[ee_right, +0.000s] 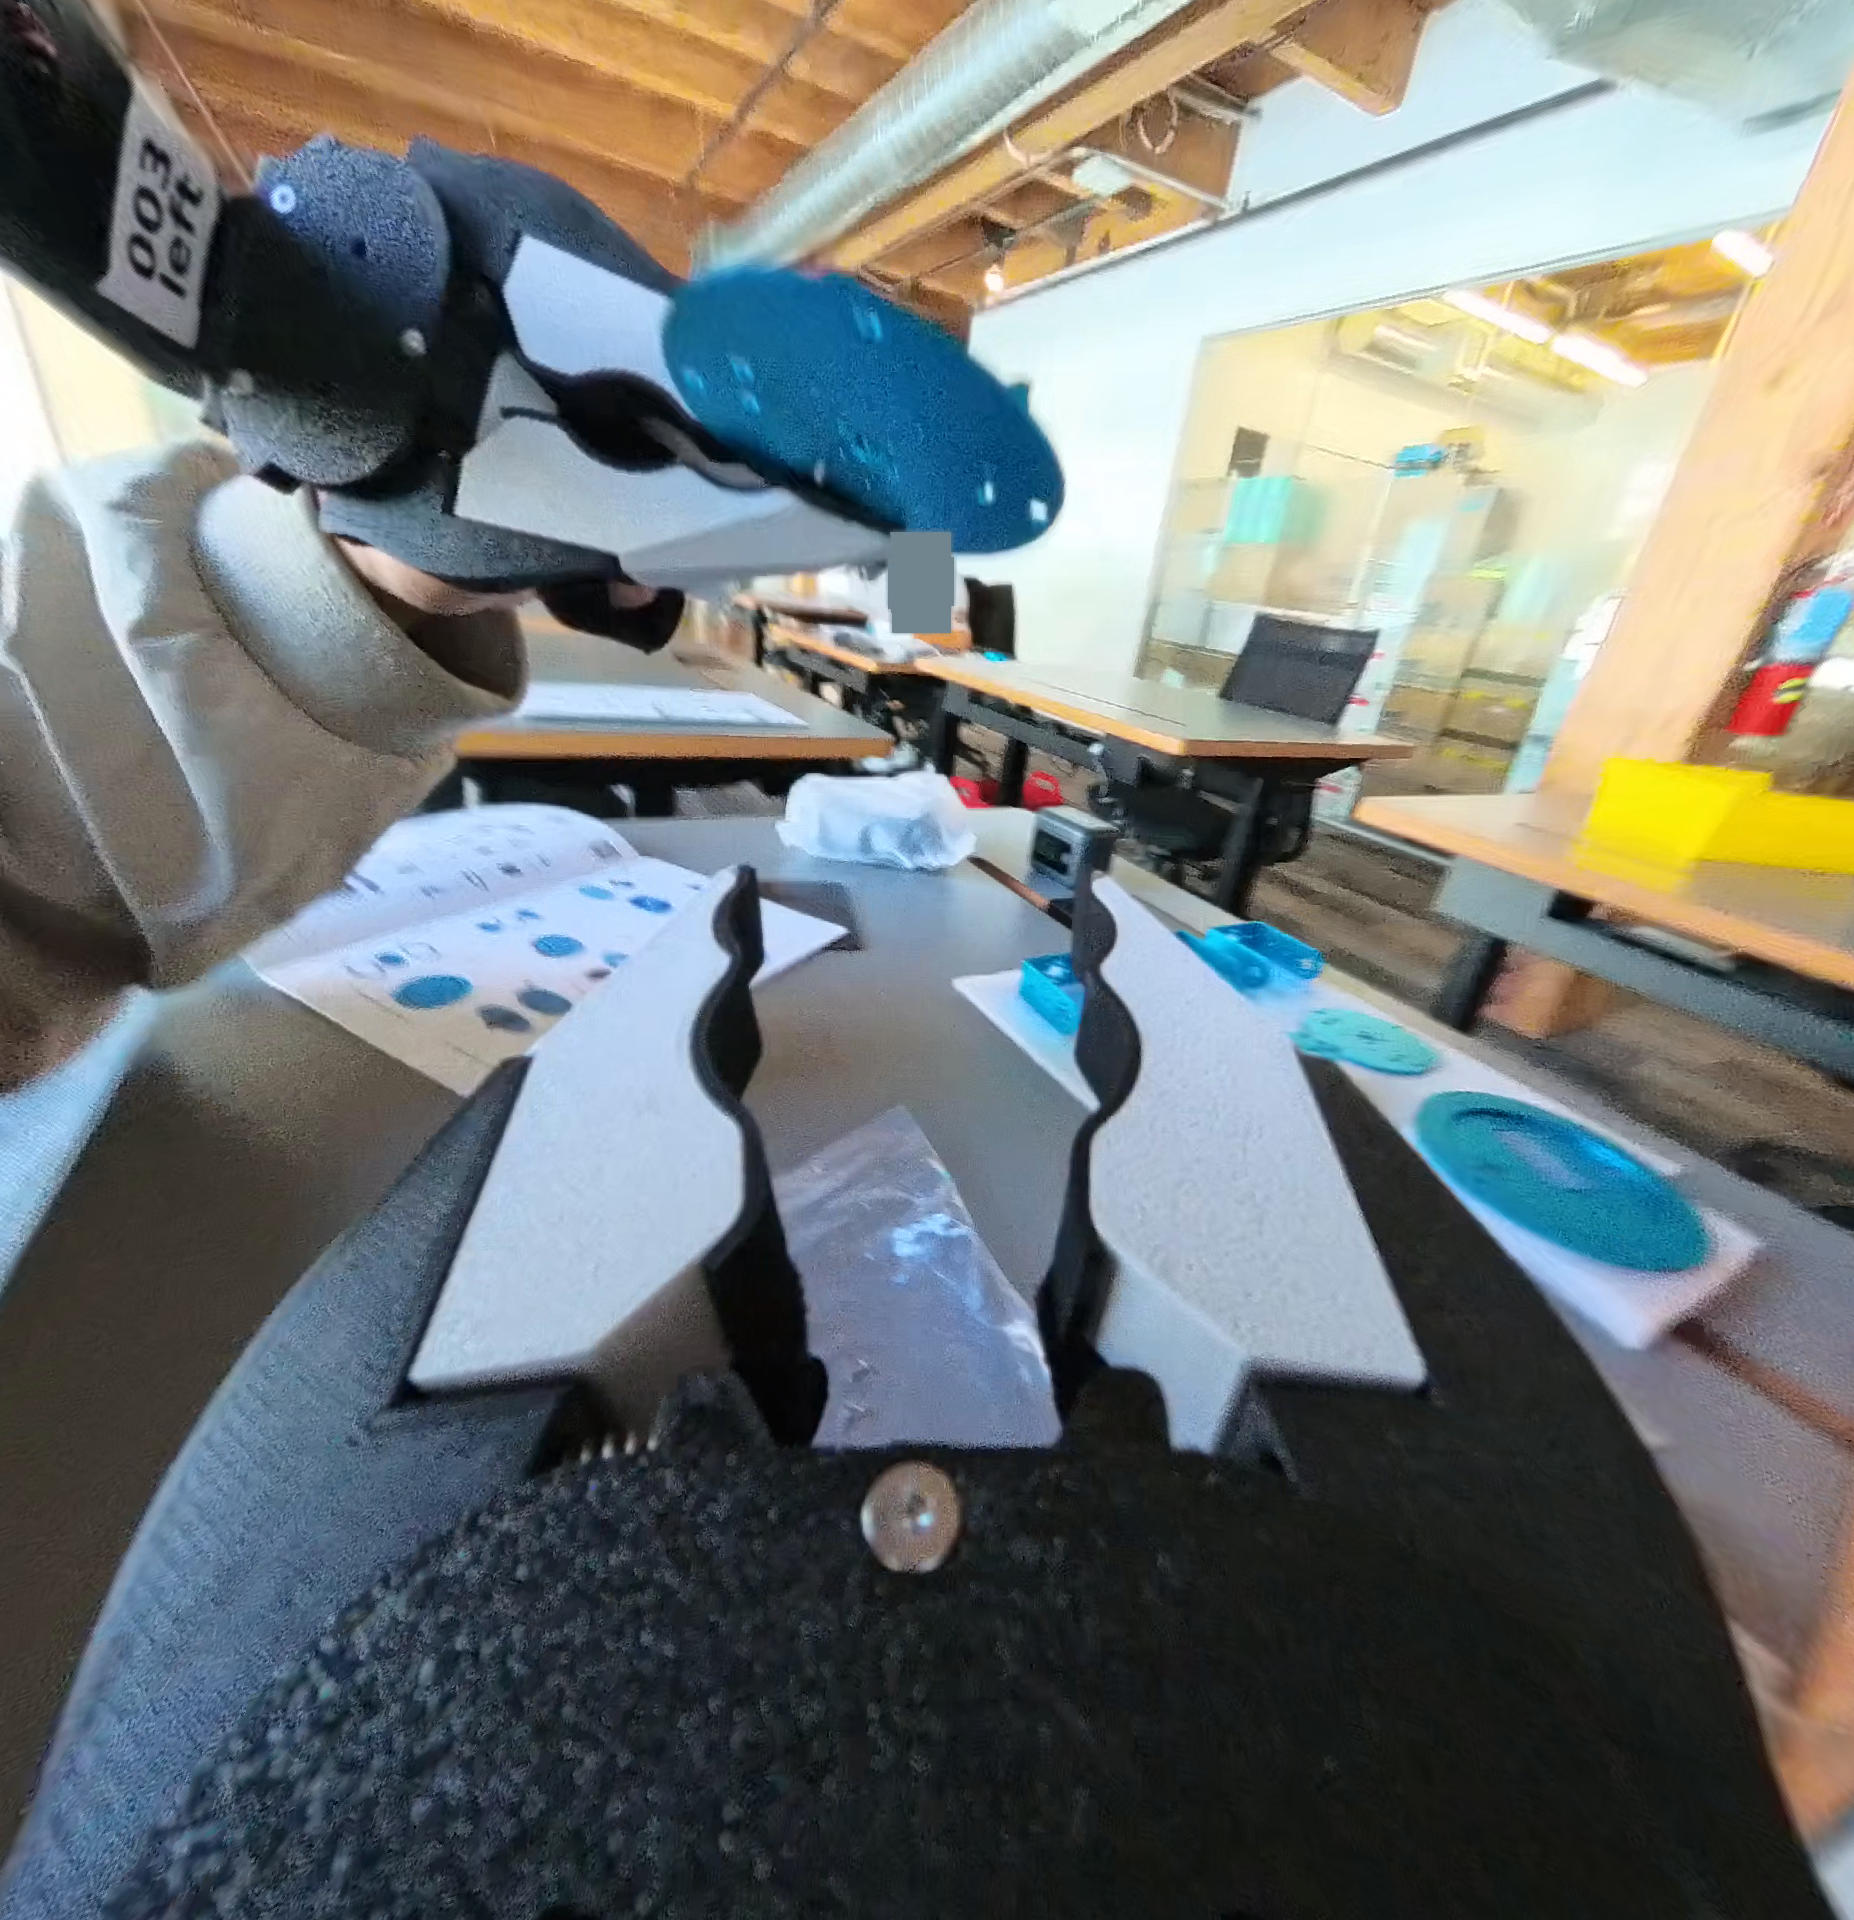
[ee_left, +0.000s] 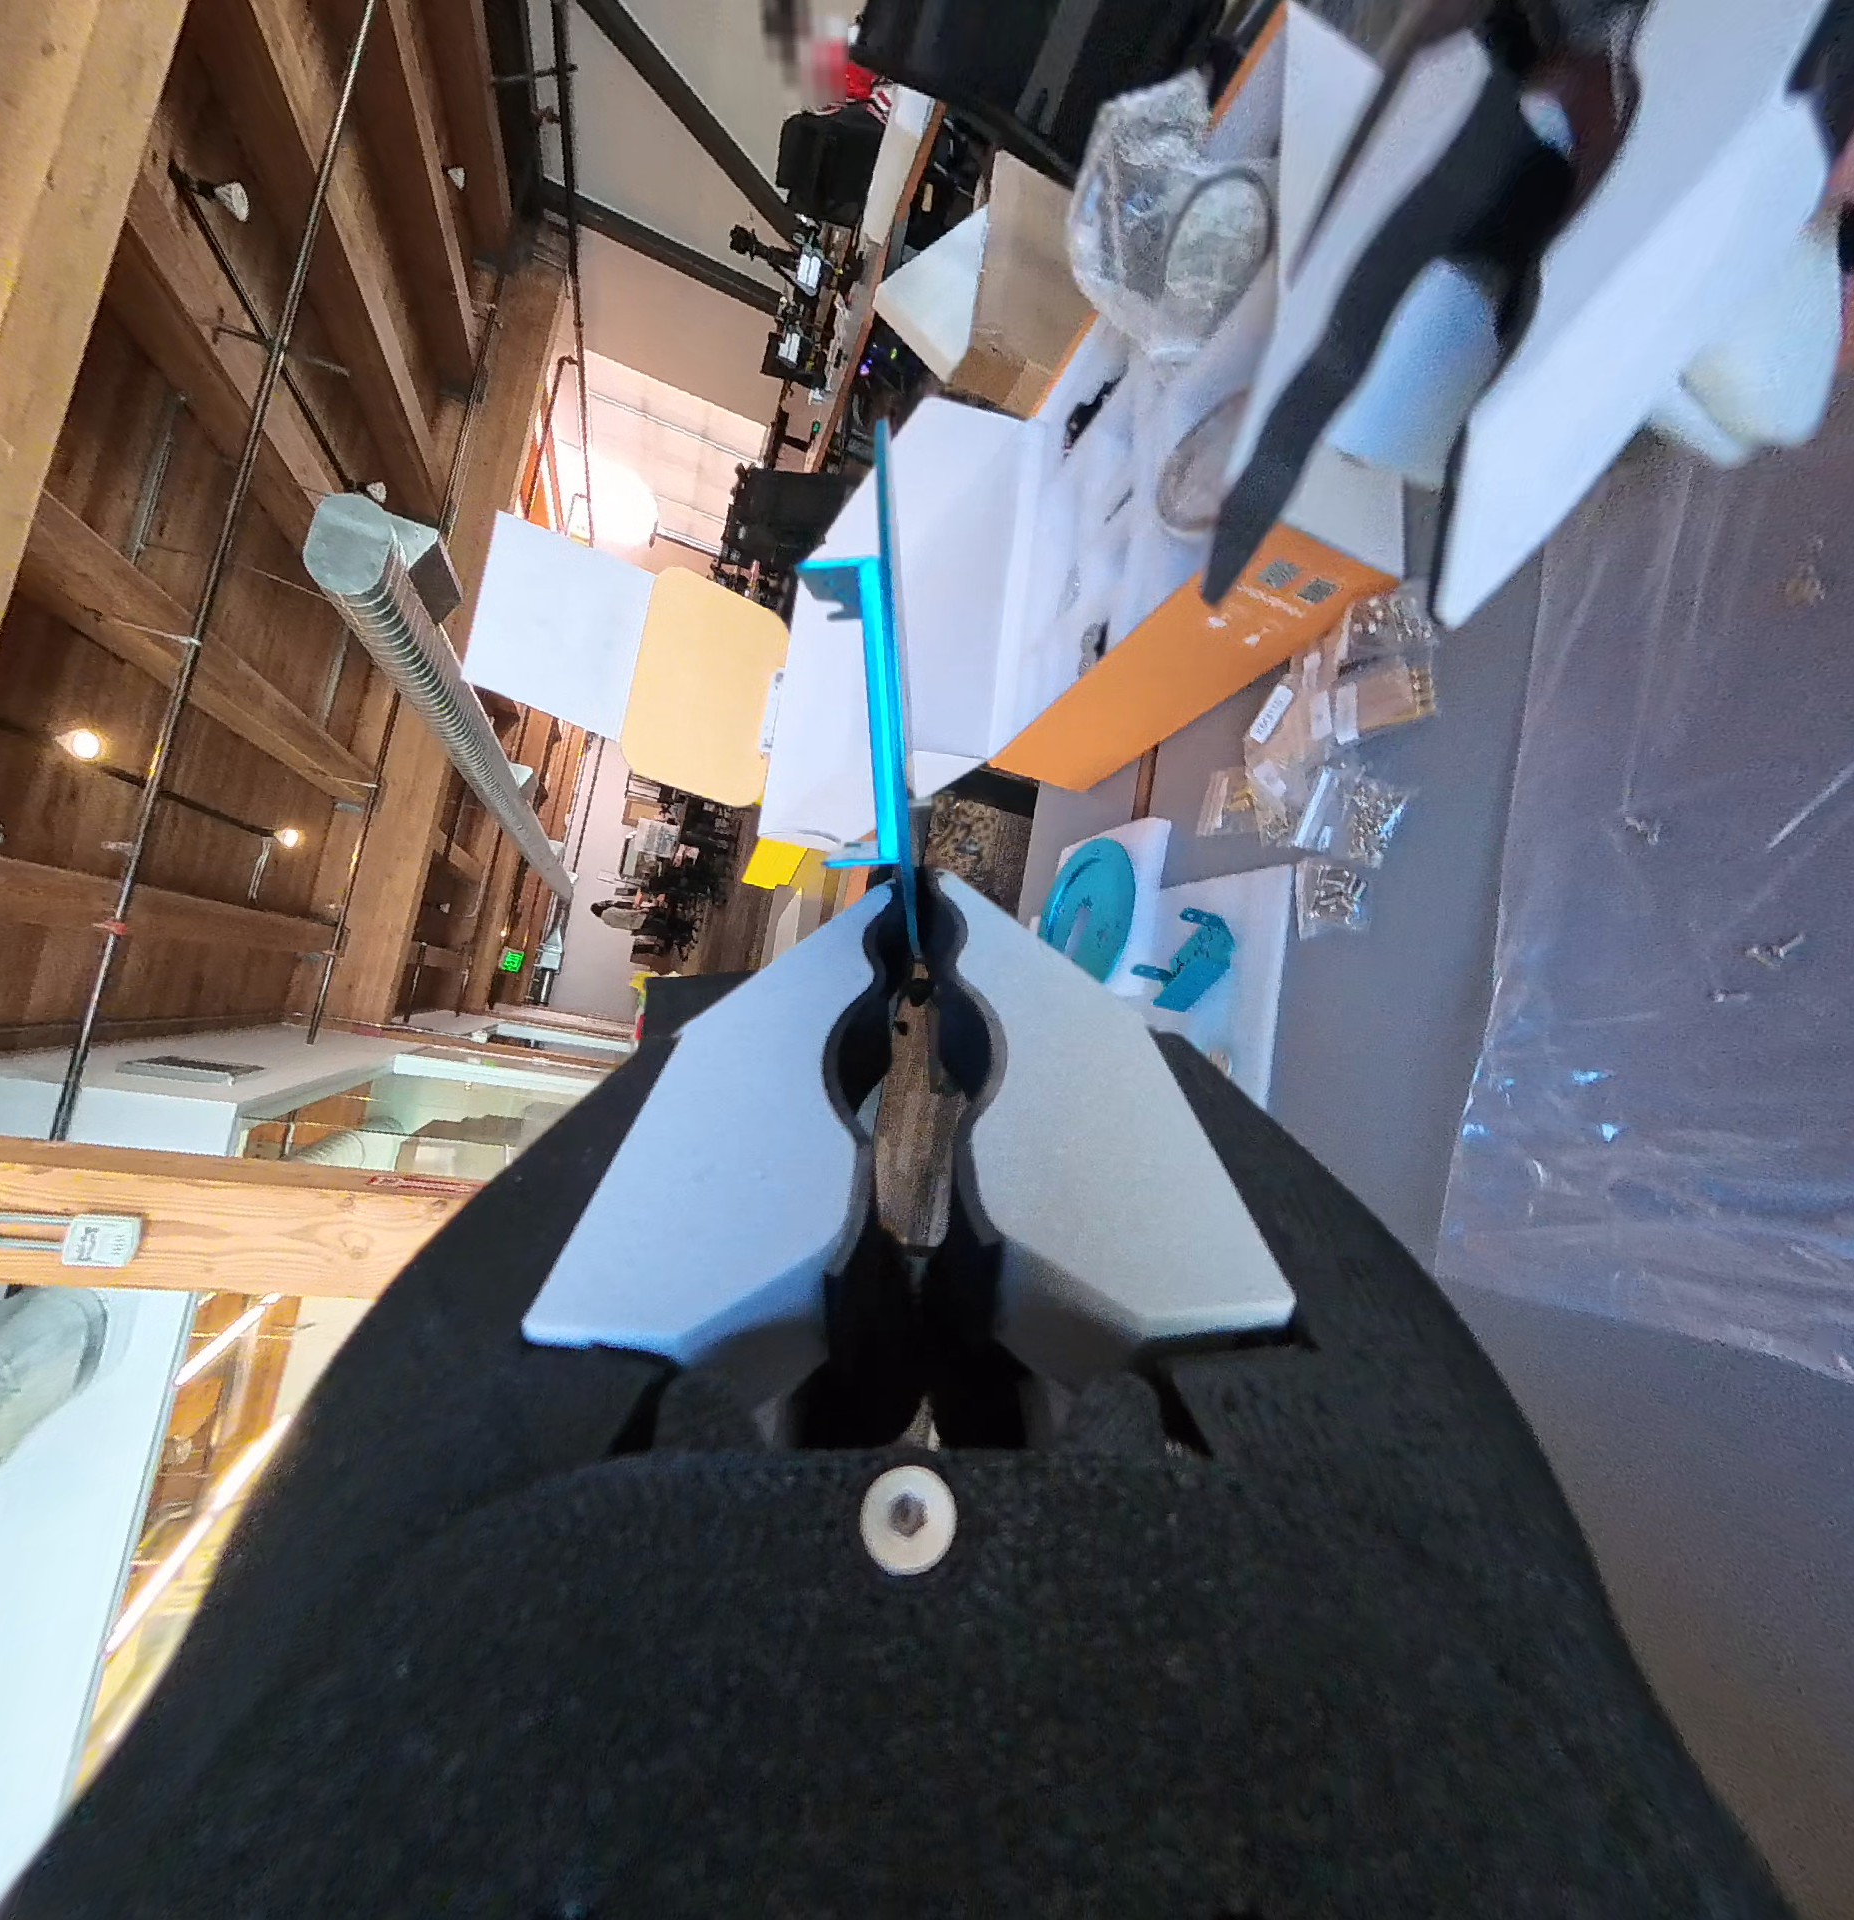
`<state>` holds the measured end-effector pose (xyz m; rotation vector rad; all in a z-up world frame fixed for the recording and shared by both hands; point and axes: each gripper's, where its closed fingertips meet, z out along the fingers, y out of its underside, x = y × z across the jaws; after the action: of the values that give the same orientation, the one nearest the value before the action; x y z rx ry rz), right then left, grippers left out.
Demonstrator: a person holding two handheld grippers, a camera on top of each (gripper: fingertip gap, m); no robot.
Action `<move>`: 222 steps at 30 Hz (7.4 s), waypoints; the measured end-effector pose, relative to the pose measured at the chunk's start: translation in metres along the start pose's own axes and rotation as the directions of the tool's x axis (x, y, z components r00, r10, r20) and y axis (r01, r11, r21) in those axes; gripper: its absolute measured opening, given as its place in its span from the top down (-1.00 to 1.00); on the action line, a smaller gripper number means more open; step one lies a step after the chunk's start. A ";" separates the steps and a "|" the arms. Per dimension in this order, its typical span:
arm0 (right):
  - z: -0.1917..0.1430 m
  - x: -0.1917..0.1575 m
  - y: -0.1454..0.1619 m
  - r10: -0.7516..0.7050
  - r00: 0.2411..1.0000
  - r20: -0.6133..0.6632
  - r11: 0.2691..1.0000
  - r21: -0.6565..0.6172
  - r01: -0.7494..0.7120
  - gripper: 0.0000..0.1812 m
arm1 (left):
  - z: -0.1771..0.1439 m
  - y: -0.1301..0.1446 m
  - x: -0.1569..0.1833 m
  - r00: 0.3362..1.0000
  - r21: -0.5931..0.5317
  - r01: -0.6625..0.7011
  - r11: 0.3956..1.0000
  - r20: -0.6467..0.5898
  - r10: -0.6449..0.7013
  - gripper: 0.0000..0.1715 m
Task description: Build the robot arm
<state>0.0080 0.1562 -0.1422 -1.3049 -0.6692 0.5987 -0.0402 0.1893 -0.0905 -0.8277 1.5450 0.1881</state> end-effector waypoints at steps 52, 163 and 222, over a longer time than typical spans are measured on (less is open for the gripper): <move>-0.112 0.023 0.183 0.032 0.920 0.391 0.486 -0.810 0.328 0.90 | 0.044 0.090 0.134 0.974 -0.247 -0.226 0.942 -0.053 0.219 1.00; -0.048 -0.020 -0.053 -0.592 0.745 -0.307 0.751 0.126 0.649 1.00 | 0.017 -0.019 0.049 0.984 -0.177 0.101 0.979 -0.126 -0.124 1.00; -0.026 -0.016 0.134 -0.050 0.951 0.304 0.649 -0.714 0.262 0.73 | 0.014 0.079 0.082 0.915 -0.295 0.361 0.885 -0.070 -0.397 1.00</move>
<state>0.0130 0.1500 -0.2794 -1.9297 -1.3375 0.3414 -0.0702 0.2225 -0.1958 -1.3728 1.4592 0.0627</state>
